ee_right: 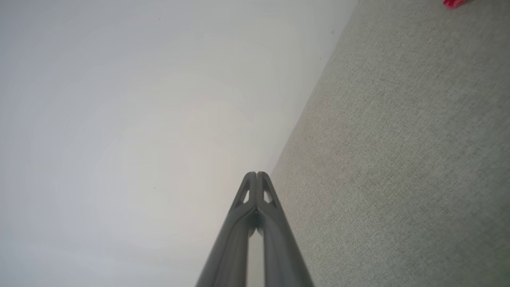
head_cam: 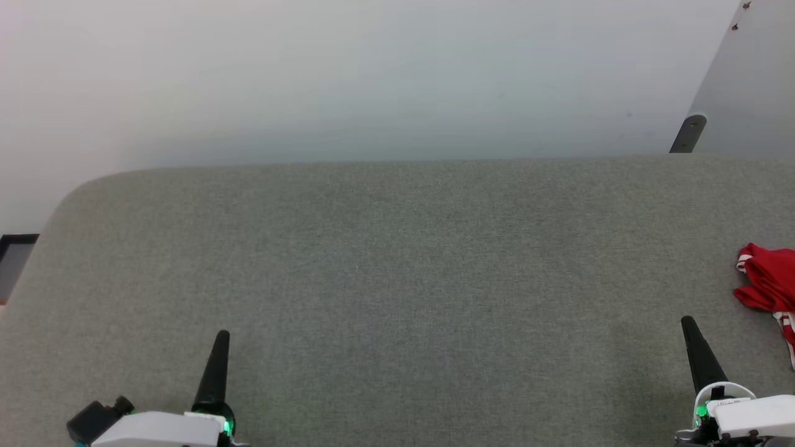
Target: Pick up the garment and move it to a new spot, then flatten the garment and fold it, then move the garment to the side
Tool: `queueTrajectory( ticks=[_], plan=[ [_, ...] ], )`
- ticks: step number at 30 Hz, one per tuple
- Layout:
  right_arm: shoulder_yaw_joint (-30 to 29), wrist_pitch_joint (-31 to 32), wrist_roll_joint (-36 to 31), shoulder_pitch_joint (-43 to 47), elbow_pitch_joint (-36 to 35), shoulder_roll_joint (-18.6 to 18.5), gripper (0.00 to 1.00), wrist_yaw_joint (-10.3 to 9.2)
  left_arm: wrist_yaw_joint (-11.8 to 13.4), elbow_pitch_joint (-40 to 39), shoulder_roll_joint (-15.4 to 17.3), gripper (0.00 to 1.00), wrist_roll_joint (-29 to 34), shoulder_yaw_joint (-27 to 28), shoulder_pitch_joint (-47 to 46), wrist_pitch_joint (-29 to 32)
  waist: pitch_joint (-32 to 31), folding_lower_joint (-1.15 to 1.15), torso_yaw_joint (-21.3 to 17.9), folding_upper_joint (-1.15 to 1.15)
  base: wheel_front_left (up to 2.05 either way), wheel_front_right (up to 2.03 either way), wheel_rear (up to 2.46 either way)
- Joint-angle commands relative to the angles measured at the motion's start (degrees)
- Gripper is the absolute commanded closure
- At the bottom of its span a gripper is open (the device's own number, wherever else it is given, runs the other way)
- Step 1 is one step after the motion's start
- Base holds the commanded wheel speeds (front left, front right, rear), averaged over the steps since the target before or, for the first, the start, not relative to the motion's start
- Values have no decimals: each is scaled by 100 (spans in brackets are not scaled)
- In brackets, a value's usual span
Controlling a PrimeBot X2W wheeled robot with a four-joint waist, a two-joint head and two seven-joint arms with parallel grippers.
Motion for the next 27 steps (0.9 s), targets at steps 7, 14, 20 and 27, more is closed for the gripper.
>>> queueTrajectory(
  ticks=[7,14,20,27],
  plan=[
    [0,65,393,-177,70,22,100,-2,-23,52,22,100,-413,31,-173,119,5,0,-13,0,0,0,0],
    [-2,117,678,-249,155,38,100,-3,-25,118,13,100,-727,50,-253,208,10,0,-25,0,0,0,0],
    [-3,166,917,-284,224,53,100,-2,-27,174,5,100,-995,65,-312,285,14,0,-36,0,0,0,0],
    [-5,215,1182,-359,296,67,100,-2,-28,230,-4,100,-1272,85,-385,375,18,0,-49,0,0,0,0]
  ],
)
